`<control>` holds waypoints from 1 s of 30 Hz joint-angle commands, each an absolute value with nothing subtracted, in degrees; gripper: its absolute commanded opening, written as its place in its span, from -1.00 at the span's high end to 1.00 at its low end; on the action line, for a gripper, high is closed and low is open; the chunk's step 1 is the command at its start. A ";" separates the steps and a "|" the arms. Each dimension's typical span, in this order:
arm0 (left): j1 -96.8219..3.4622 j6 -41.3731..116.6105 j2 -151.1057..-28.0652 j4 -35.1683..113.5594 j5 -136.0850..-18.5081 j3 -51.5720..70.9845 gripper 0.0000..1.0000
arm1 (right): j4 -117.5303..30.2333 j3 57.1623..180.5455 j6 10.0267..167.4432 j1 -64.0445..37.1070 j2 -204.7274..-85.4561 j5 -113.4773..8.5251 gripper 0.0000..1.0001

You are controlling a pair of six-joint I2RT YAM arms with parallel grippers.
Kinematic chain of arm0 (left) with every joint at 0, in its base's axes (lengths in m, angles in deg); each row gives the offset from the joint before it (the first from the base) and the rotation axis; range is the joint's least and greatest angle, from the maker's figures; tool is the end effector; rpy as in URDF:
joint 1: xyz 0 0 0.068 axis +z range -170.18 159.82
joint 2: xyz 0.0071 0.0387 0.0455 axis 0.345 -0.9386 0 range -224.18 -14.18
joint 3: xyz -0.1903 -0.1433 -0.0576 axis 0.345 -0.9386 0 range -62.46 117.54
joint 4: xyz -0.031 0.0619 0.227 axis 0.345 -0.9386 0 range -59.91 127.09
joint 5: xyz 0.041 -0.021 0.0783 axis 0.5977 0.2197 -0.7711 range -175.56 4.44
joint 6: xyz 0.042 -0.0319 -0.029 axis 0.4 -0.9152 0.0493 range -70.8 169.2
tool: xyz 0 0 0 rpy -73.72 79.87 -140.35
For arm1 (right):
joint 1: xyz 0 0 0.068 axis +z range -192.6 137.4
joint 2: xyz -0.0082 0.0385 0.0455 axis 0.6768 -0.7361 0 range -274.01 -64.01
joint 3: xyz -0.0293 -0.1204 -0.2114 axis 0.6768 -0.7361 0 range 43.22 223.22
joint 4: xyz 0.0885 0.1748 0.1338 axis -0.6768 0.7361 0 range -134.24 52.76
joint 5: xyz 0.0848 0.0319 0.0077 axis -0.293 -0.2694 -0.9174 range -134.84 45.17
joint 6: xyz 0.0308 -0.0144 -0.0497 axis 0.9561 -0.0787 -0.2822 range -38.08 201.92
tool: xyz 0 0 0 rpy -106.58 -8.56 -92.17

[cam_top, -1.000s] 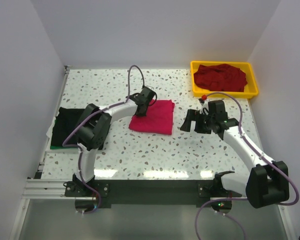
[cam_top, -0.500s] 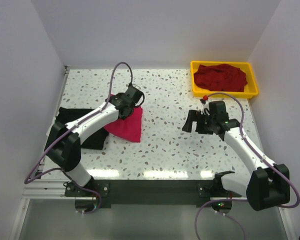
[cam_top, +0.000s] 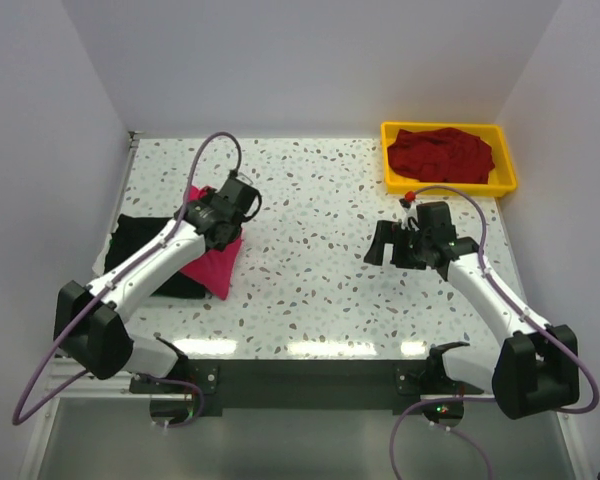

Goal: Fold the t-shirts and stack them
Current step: Neatly place the folded tshirt to the corner

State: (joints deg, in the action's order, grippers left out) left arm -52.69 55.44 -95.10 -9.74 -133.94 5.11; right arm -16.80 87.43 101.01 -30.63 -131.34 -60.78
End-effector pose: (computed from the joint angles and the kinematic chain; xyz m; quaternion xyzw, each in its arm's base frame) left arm 0.2384 -0.1124 0.2637 0.1930 0.8665 0.3323 0.3186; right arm 0.2211 0.0594 0.2094 0.0112 0.9334 0.2153 0.2870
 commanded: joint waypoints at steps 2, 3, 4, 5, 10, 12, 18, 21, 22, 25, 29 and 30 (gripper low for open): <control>-51.65 61.06 -90.65 -10.54 -138.04 5.47 1.00 | -17.26 87.43 100.73 -30.64 -132.56 -60.39 -0.97; -51.65 60.72 -90.73 -11.50 -137.59 6.87 1.00 | -17.35 87.60 100.73 -30.56 -133.35 -60.48 -0.97; -51.65 60.45 -90.73 -12.64 -137.24 7.58 1.00 | -17.35 87.69 100.73 -30.55 -133.70 -60.39 -0.97; -51.65 60.97 -90.56 -13.61 -137.06 8.02 1.00 | -17.35 87.61 100.82 -30.64 -133.97 -60.39 -0.97; -51.65 60.63 -89.76 -14.58 -132.34 14.17 1.00 | -17.88 87.34 100.82 -30.64 -134.94 -60.30 -0.97; -51.73 60.36 -89.68 -15.55 -131.61 16.80 1.00 | -18.05 87.25 100.90 -30.64 -135.03 -60.13 -0.97; -51.73 60.01 -89.32 -17.83 -129.85 19.62 1.00 | -18.14 87.25 101.08 -30.64 -135.82 -60.04 -0.97; -51.65 59.39 -88.71 -19.51 -130.64 19.37 1.00 | -17.88 87.52 101.08 -30.64 -135.99 -60.30 -0.97; -51.65 59.31 -88.10 -19.68 -130.91 19.10 1.00 | -17.88 87.52 101.08 -30.64 -135.99 -60.22 -0.97; -51.56 56.78 -87.30 -21.34 -134.92 17.70 1.00 | -17.88 87.52 101.08 -30.56 -135.99 -60.22 -0.97; -50.24 56.49 -87.04 -19.70 -140.75 11.57 1.00 | -17.88 87.60 101.17 -30.55 -136.17 -61.09 -0.97; -49.63 56.58 -87.04 -18.73 -140.93 10.50 1.00 | -17.96 87.52 101.17 -30.55 -136.08 -61.27 -0.97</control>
